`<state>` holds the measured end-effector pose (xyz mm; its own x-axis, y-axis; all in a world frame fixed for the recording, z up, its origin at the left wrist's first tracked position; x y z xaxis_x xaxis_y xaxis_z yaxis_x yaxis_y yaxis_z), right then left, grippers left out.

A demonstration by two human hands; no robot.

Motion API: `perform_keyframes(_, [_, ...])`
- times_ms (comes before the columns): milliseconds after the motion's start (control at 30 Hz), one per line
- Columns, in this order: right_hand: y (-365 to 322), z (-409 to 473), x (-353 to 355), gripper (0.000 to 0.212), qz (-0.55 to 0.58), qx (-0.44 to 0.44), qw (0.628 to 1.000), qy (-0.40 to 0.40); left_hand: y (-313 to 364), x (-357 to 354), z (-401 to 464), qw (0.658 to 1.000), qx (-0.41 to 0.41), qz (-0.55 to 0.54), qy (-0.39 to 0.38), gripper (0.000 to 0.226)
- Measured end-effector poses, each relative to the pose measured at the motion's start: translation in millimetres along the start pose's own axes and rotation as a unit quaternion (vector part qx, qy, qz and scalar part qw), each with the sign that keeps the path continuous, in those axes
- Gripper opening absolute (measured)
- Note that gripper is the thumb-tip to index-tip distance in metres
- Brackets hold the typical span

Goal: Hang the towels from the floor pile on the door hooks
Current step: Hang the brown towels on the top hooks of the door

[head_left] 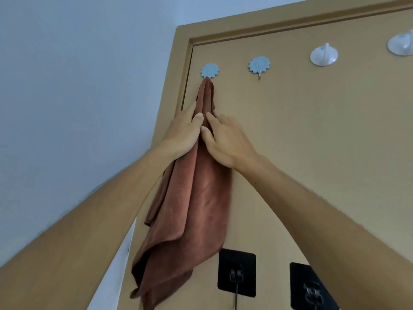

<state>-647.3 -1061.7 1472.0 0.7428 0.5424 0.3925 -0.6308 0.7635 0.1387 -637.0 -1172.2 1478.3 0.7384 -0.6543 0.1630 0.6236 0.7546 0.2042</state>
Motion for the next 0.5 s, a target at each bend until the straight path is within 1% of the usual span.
perform_keyframes(133, [-9.0,-59.5,-10.3,0.06,0.04,-0.028,0.993,-0.105,-8.5,-7.4,-53.5,0.998,0.053,0.017,-0.044,0.052])
perform_keyframes(267, [-20.0,-126.1,-25.0,0.063,0.088,-0.04,0.973,-0.211,1.5,-13.5,-128.1,0.986,0.128,0.045,-0.101,0.054])
perform_keyframes(367, [-29.0,-168.0,-28.2,0.065,0.116,-0.059,0.955,-0.265,13.7,-15.9,-180.3,0.968,0.17,0.079,-0.168,0.056])
perform_keyframes(433, [-35.3,-192.1,-23.8,0.066,0.101,-0.067,0.948,-0.295,20.8,-12.6,-211.6,0.951,0.188,0.116,-0.216,0.059])
perform_keyframes(500, [-38.7,-213.9,-14.9,0.066,0.069,-0.068,0.944,-0.316,30.0,-9.7,-242.0,0.927,0.203,0.176,-0.26,0.062])
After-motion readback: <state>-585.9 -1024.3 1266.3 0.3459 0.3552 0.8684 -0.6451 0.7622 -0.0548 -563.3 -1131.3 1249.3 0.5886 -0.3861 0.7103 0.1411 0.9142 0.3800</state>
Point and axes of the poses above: each hand's wrist, its own z-axis towards the middle knuckle, its own x-axis out of the back of the hand, y = z × x, the point moved 6 cm from there along z, towards the middle knuckle, and after that the axes turned 6 degrees about -x, right-handed, at the moved point
